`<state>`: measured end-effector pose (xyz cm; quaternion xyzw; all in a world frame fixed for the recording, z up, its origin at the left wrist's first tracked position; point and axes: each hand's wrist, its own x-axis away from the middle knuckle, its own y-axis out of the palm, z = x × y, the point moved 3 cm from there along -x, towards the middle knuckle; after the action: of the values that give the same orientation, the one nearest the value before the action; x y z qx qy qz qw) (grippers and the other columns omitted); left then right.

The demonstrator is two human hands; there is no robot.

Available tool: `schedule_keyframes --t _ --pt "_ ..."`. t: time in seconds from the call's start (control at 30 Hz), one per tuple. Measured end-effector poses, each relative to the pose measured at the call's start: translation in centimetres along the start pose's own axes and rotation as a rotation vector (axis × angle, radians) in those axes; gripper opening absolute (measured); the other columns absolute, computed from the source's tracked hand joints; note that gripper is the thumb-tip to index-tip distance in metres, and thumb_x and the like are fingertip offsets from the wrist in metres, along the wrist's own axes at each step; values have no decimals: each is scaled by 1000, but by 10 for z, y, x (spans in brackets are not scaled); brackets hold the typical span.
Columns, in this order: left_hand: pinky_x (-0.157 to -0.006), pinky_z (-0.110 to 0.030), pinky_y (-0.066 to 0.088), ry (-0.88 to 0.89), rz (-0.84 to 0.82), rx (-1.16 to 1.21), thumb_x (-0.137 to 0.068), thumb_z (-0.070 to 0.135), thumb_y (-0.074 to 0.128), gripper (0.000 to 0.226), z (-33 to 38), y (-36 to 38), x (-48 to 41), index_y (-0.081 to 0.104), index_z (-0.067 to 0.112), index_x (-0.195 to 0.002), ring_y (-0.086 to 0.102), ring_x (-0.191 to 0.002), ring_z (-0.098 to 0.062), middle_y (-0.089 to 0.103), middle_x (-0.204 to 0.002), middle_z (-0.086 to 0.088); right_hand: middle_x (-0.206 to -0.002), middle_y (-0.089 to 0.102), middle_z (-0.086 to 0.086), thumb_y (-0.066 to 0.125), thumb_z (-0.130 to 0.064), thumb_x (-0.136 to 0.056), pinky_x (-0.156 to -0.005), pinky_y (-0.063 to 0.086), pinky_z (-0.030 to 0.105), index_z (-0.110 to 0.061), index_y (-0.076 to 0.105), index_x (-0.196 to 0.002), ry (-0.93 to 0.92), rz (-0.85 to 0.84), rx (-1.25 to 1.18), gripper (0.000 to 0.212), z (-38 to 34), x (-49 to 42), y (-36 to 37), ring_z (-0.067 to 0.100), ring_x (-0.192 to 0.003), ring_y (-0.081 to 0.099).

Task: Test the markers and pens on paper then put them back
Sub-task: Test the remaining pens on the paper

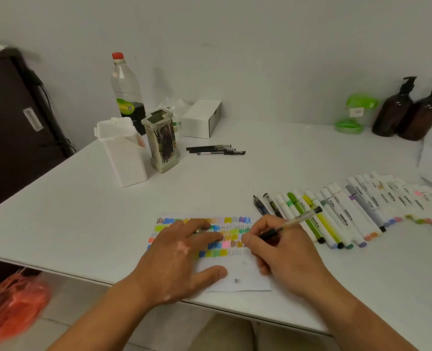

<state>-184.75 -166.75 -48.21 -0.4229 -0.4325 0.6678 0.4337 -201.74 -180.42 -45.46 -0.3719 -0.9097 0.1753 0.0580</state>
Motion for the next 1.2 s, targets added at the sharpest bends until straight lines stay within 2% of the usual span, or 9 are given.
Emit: schedule_keyframes --t 0.17,0.43,0.63,0.83,1.0,1.13,1.2 --pt "-102 -30 37 -1 5 -2 -79 88 35 73 0 0 -1 50 47 -137 49 -122 -7 46 -145 19 -57 68 0 71 -11 -86 -51 54 26 -25 68 -72 29 21 138 20 6 0 0 10 -46 61" --pt "-105 -31 35 -4 7 2 -80 86 36 72 2 -3 0 52 45 -137 48 -125 -9 46 -144 17 -65 70 -15 75 -18 -85 -51 47 14 -25 71 -73 33 26 213 14 6 -1 3 1 -55 64" --pt "-102 -28 31 -10 15 -15 -80 87 35 71 2 -2 1 52 46 -136 49 -124 -9 47 -143 18 -71 71 -15 75 -19 -84 -53 49 14 -24 70 -73 23 42 265 13 6 -1 3 1 -61 65" --pt "-100 -28 33 1 26 -5 -81 86 37 70 2 -3 2 53 44 -135 50 -122 -9 48 -142 17 -66 69 -11 74 -20 -83 -52 51 20 -23 67 -70 23 73 295 15 6 -2 2 4 -58 63" --pt "-101 -26 32 6 21 7 -80 85 39 74 2 -4 1 49 42 -139 48 -122 -7 47 -142 19 -66 68 -8 74 -19 -84 -50 49 16 -23 65 -70 -2 113 317 17 8 -1 2 2 -65 65" --pt "-102 -20 29 -28 3 90 -78 85 44 78 1 -4 2 34 45 -144 43 -119 4 42 -139 28 -63 67 -11 70 -10 -87 -47 46 14 -20 66 -71 -7 210 166 20 10 1 -4 3 -58 62" --pt "-90 -15 39 -75 14 198 -84 69 50 59 -1 -5 3 35 45 -135 51 -107 5 48 -130 27 -58 65 -3 67 -3 -91 -45 46 16 -16 66 -76 11 265 -31 19 12 2 -11 6 -47 56"
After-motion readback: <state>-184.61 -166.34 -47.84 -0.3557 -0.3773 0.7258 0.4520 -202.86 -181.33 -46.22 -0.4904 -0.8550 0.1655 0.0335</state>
